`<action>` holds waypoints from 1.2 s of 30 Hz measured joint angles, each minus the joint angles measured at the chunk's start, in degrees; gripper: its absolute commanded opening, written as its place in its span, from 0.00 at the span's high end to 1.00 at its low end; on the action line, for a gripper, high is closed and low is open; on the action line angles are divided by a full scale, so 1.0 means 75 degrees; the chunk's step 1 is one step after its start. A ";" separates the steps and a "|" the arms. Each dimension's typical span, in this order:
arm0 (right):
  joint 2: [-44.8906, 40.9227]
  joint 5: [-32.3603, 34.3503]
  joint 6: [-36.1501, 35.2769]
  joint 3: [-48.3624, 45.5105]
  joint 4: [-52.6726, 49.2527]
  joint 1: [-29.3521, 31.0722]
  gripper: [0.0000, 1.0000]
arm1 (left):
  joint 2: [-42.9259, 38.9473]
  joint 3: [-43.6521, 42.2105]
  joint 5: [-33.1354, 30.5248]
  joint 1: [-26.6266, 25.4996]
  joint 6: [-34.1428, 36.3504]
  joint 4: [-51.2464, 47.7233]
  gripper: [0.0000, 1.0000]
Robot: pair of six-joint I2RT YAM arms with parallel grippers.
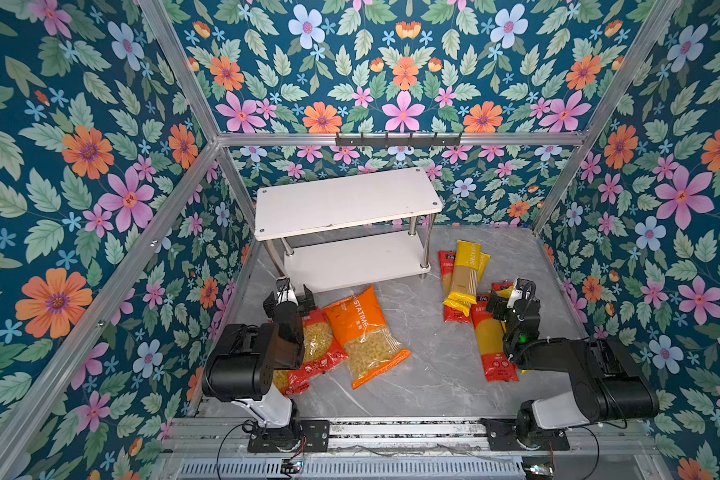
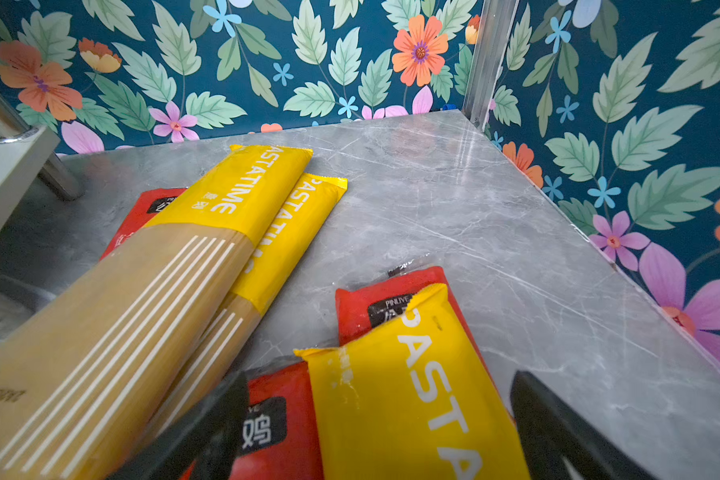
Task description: Place and organize the pasta boxes and bags onto the shelf
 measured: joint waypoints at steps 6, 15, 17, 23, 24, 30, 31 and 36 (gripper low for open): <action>0.0000 0.0000 0.0000 0.0000 0.0000 0.0000 0.01 | -0.0026 -0.0017 0.0195 -0.0006 0.0000 -0.0061 0.00; 0.0000 0.0000 0.0000 0.0000 0.0003 -0.0003 0.01 | -0.0026 -0.0026 0.0221 -0.0003 0.0000 -0.0096 0.00; 0.0000 0.0000 0.0000 0.0000 0.0003 -0.0003 0.01 | -0.0026 -0.0026 0.0221 -0.0003 0.0000 -0.0096 0.00; 0.0000 0.0000 0.0000 0.0000 0.0000 -0.0003 0.01 | -0.0026 -0.0026 0.0221 -0.0003 0.0000 -0.0096 0.00; 0.0000 0.0000 0.0000 0.0000 0.0000 -0.0003 0.01 | -0.0026 -0.0026 0.0221 -0.0003 0.0000 -0.0099 0.00; 0.0000 0.0000 0.0000 0.0000 0.0000 -0.0003 0.01 | -0.0026 -0.0026 0.0221 -0.0003 0.0000 -0.0099 0.00; 0.0000 0.0000 0.0000 0.0000 0.0000 0.0000 0.01 | -0.0026 -0.0026 0.0221 -0.0003 0.0000 -0.0099 0.00; 0.0000 0.0000 0.0000 0.0000 0.0000 0.0003 0.01 | -0.0026 -0.0026 0.0221 -0.0003 0.0000 -0.0099 0.00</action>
